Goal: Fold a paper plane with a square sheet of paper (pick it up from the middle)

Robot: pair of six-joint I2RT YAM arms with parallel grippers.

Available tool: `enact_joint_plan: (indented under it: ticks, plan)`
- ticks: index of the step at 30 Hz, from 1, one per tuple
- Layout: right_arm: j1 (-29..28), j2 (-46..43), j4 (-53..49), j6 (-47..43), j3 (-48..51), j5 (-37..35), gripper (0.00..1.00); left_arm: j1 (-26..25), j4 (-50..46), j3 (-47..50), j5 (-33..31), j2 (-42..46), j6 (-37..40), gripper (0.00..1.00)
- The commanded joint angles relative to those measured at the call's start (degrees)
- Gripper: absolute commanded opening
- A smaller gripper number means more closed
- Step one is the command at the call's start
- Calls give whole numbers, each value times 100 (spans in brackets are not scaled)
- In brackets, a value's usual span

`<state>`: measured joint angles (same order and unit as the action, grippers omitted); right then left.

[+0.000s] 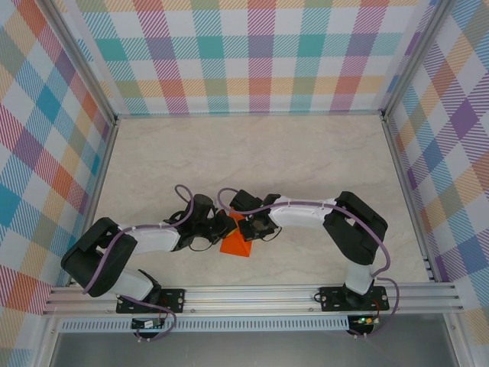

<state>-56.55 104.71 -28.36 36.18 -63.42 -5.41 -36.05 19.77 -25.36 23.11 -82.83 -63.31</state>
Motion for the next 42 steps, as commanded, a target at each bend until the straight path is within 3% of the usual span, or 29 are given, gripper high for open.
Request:
enact_joint_plan:
  ticks: [1, 14, 19, 21, 24, 27, 33, 42]
  plan:
    - [29, 184, -19, 73, 111, -13, 14, 47, 33, -109, 34, -157, 151, 0]
    - [41, 52, -84, 141, -104, 13, 19, 28, -175, -41, -194, -638, 218, 0]
    - [94, -408, -324, 337, -182, -120, 32, 28, -210, 73, -272, -612, 232, 0]
    - [131, -675, -454, 544, -85, -231, 42, 23, -202, 84, -277, -595, 231, 0]
    - [147, -1083, -418, 857, 163, -177, 45, 11, -210, 51, -270, -586, 251, 0]
    - [146, -1429, -31, 1147, 506, 219, 42, 2, -224, 8, -248, -590, 266, 0]
    - [49, -1396, 1615, 1630, 1085, 1747, 13, -23, -252, -47, -209, -586, 301, 0]
    - [-109, -646, 1698, 1901, 756, 1854, 11, -42, -288, -39, -193, -506, 337, 0]
